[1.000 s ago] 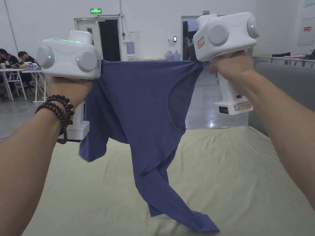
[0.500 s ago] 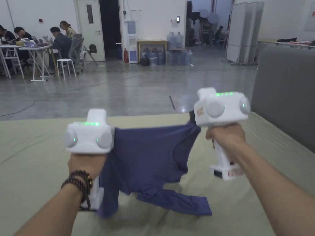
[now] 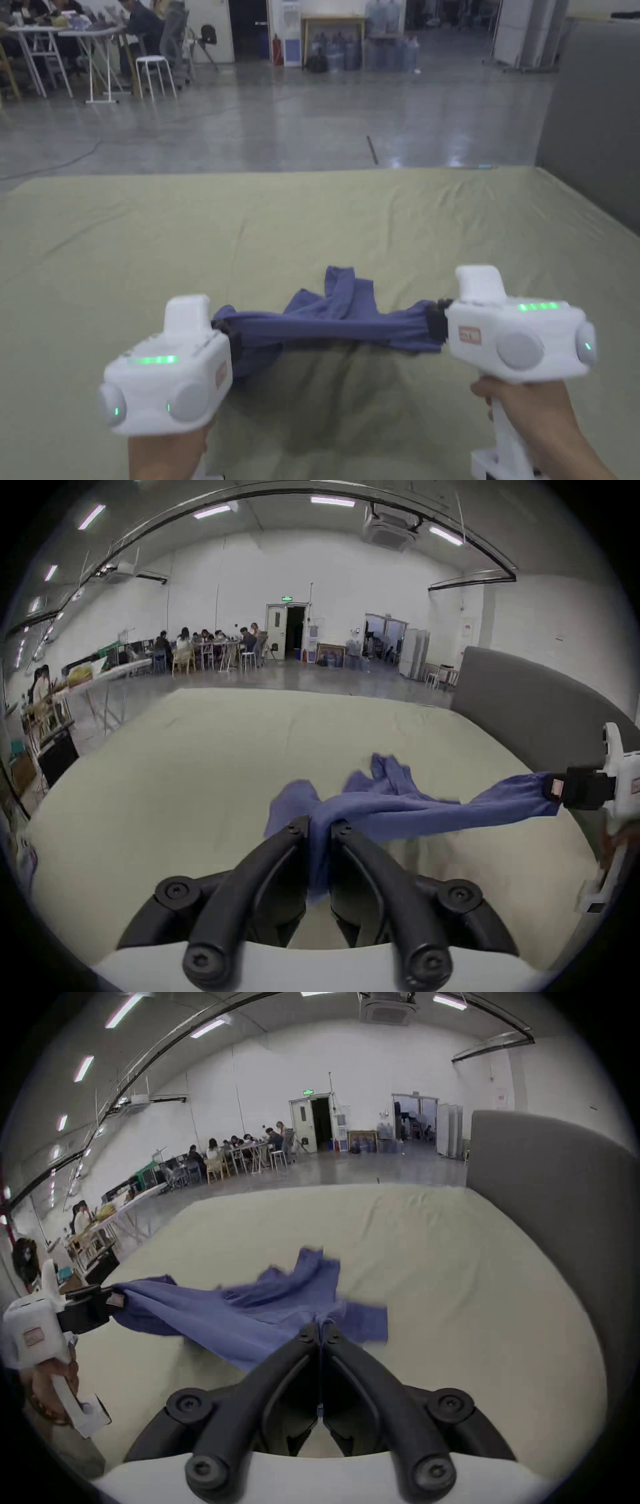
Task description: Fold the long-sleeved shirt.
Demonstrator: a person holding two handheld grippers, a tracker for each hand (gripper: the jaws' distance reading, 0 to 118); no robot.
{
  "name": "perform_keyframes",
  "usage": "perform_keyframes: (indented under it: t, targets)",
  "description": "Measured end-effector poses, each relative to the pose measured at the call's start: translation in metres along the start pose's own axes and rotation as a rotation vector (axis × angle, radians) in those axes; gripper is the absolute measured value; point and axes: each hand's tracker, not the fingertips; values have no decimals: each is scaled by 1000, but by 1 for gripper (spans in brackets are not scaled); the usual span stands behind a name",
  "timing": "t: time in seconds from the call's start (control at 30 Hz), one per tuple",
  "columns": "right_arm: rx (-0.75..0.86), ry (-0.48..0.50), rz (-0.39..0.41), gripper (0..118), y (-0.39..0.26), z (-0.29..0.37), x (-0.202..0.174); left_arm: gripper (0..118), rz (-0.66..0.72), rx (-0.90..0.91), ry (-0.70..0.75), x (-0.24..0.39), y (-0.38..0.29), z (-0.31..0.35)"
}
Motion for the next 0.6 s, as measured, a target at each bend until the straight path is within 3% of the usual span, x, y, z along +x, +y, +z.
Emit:
perform_keyframes:
  t: [0.1,0.27,0.53,0.57,0.6]
  targets:
    - [-83,11,-8,2,-81,37,-9,8,-74,-53,26,9,-85,48]
    - [-231,-18,-27,2,-177,73,-14,8,-33,-165,20,12,-182,109]
    - [-304,-38,-14,2,-216,85,-10,8,-26,-190,34,20,-215,140]
    - [-303,-43,-1,5,-215,83,-11,11,-29,-182,34,21,-213,139]
    - [-303,-44,2,21,-213,81,-9,26,-22,-169,33,22,-210,140]
